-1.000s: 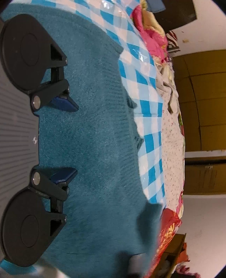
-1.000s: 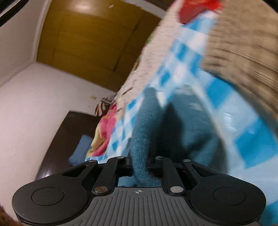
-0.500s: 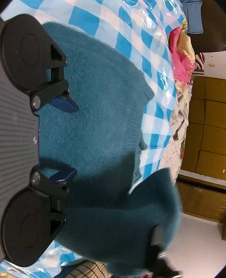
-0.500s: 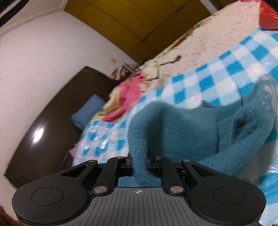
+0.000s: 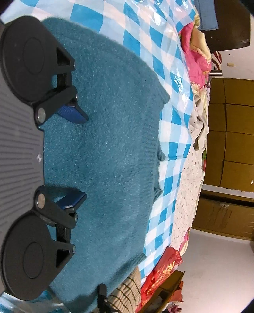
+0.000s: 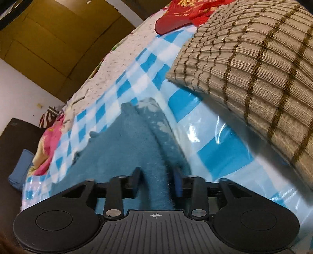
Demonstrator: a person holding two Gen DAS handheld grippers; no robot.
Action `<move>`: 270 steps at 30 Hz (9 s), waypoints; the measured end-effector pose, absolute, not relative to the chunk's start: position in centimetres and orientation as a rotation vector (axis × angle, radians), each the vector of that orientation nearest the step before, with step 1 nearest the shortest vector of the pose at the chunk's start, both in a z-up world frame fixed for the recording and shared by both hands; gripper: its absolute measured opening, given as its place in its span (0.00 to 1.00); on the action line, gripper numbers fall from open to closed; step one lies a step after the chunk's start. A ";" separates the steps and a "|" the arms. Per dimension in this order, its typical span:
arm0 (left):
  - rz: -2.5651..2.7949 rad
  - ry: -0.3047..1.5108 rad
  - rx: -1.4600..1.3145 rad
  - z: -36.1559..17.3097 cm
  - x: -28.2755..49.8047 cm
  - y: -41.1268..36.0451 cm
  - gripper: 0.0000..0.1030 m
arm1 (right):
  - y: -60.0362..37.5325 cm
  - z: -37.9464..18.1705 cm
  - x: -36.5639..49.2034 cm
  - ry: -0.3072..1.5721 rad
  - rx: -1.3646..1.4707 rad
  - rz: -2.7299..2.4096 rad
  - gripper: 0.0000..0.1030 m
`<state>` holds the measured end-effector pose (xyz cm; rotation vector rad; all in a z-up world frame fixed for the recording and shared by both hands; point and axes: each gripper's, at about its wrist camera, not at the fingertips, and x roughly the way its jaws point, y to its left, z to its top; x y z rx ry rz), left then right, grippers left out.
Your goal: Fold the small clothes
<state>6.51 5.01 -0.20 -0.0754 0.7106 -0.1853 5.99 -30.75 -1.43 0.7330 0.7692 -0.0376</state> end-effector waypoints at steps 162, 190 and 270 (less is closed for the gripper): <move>-0.045 0.607 -0.237 2.5 2.1 15.6 0.43 | 6.5 4.4 14.7 0.940 -0.070 0.473 0.24; 0.080 0.720 -0.371 0.1 1.7 20.8 0.39 | 9.1 1.6 15.2 0.950 0.177 0.643 0.19; -0.212 0.605 0.097 8.3 9.8 -0.3 0.65 | -25.7 6.5 4.9 0.685 0.426 0.341 0.44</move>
